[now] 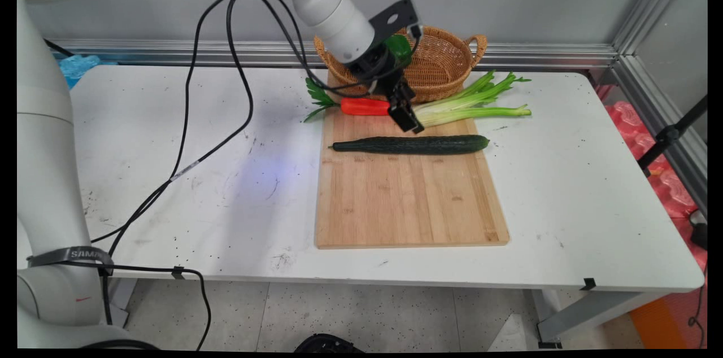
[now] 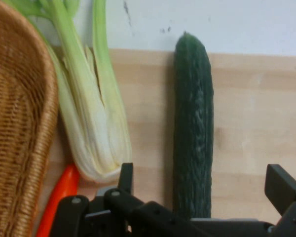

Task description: Pick up the cucumber from the cutting board

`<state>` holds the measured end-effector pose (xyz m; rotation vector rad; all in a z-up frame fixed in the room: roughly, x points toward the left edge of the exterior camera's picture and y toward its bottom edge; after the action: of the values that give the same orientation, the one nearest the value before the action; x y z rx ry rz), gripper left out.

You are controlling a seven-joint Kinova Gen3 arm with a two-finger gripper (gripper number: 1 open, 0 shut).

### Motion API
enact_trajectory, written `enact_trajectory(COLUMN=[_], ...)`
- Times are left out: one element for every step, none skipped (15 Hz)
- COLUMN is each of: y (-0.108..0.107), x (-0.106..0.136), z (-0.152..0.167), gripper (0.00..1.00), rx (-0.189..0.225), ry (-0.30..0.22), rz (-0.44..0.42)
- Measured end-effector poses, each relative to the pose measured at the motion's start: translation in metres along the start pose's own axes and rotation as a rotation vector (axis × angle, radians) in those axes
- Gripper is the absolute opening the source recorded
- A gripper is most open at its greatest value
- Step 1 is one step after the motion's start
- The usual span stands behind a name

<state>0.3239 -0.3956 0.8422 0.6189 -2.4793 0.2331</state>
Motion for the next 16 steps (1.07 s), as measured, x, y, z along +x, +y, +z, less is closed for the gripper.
enact_trajectory(y=[0.000, 0.000, 0.001, 0.001, 0.001, 0.001, 0.002, 0.002, 0.002, 0.003, 0.003, 0.004, 0.004, 0.004, 0.004, 0.004], x=[-0.003, -0.007, -0.013, -0.017, -0.020, -0.023, -0.027, -0.029, -0.033, -0.036, -0.040, -0.042, -0.044, -0.045, -0.047, -0.048], z=[0.002, 0.005, 0.010, 0.014, 0.016, 0.019, 0.023, 0.025, 0.028, 0.031, 0.034, 0.036, 0.038, 0.040, 0.042, 0.043], gripper=[1.00, 1.00, 1.00, 1.00, 1.00, 1.00, 1.00, 1.00, 1.00, 1.00, 1.00, 1.00, 1.00, 1.00, 1.00, 1.00], rx=[-0.001, -0.002, -0.004, -0.007, -0.008, -0.010, -0.012, -0.012, -0.012, -0.011, -0.009, -0.008, -0.006, -0.004, -0.002, 0.000], ry=[-0.003, -0.009, -0.017, -0.024, -0.027, -0.032, -0.038, -0.041, -0.047, -0.052, -0.057, -0.060, -0.061, -0.063, -0.064, -0.065], rz=[0.003, 0.010, 0.018, 0.024, 0.028, 0.031, 0.035, 0.038, 0.040, 0.042, 0.044, 0.045, 0.045, 0.046, 0.046, 0.046])
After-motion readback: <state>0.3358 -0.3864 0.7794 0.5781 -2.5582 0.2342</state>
